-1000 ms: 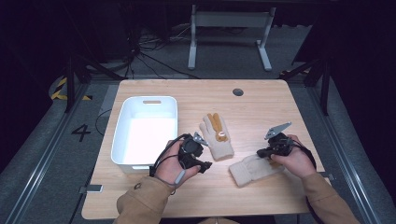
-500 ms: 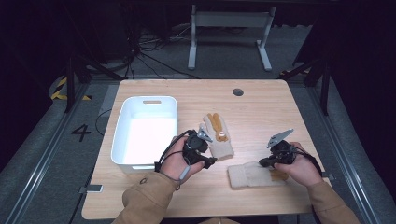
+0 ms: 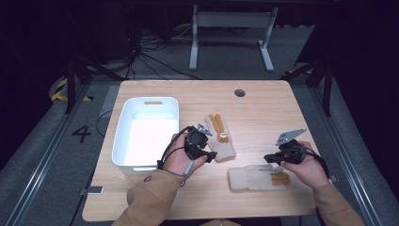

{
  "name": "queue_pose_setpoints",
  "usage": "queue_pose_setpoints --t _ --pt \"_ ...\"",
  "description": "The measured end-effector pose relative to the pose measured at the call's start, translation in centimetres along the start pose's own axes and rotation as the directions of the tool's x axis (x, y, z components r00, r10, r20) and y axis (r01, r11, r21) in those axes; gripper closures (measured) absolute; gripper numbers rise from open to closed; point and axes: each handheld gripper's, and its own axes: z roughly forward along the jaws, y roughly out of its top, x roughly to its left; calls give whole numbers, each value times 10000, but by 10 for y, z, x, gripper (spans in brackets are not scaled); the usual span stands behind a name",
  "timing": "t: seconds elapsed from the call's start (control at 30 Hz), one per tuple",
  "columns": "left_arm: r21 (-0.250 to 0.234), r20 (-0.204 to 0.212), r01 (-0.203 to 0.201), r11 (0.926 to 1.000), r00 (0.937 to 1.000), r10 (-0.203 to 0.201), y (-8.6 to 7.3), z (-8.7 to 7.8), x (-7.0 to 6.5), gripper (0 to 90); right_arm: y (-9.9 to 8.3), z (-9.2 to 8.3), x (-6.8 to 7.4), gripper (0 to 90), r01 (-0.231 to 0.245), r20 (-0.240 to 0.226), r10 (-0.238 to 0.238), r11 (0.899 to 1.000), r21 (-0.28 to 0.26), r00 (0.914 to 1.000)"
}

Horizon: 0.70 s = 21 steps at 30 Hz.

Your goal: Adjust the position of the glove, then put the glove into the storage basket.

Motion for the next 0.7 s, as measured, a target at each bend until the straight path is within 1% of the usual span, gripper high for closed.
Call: queue_pose_setpoints --t 0.03,0.07,0.1,0.17,0.23,0.33,0.4,0.43,0.47,0.5,0.53,0.57,0.6,0.63,0.67,0.7 --pt "0 0 0 10000 10000 0 0 0 0 465 -2 -2 -3 900 -132 100 133 9998 -172 9999" --pt "-111 -234 -6 9999 9997 3 3 1 1 466 -3 -4 -5 900 -227 153 231 9995 -239 9996" --pt "-77 -309 6 10000 9995 -9 4 2 1 466 -4 -6 -7 899 -301 223 308 9991 -296 9993" --pt "-72 -313 12 10000 9995 -15 6 3 2 465 -6 -7 -8 897 -350 297 361 9987 -367 9989" --pt "-117 -234 155 9998 9996 -158 9 6 6 464 -8 -9 -11 895 -445 365 462 9980 -459 9983" --pt "-214 -308 222 9995 9993 -228 12 8 9 471 -9 -11 -12 899 -504 460 532 9970 -588 9975" --pt "-166 -379 274 9995 9989 -280 15 12 11 543 -9 -11 -13 899 -486 471 515 9970 -611 9976" --pt "-180 -505 397 9990 9979 -405 16 14 13 548 -10 -12 -13 899 -472 486 503 9969 -637 9976" --pt "-194 -712 428 9989 9965 -441 18 16 16 575 -10 -12 -13 899 -451 463 481 9969 -638 9978" --pt "-132 -950 406 9991 9946 -416 20 18 19 615 -9 -12 -12 899 -445 474 477 9968 -663 9977" --pt "-120 -1004 502 9987 9936 -511 21 20 22 654 -9 -13 -12 899 -410 495 446 9967 -704 9978" --pt "33 -1079 570 9984 9926 -563 24 24 26 715 -9 -14 -12 899 -404 495 441 9965 -727 9978" --pt "167 -1077 584 9982 9926 -563 26 27 30 816 -9 -14 -12 899 -357 490 394 9966 -743 9980" --pt "147 -1096 657 9977 9919 -637 28 30 33 886 -9 -14 -12 900 -337 479 374 9965 -760 9982" --pt "276 -1271 727 9970 9895 -686 30 33 36 900 -9 -15 -11 899 -324 477 361 9966 -762 9982" --pt "276 -1271 727 9970 9895 -686 30 33 36 900 -9 -15 -11 899 -324 477 361 9966 -762 9982"
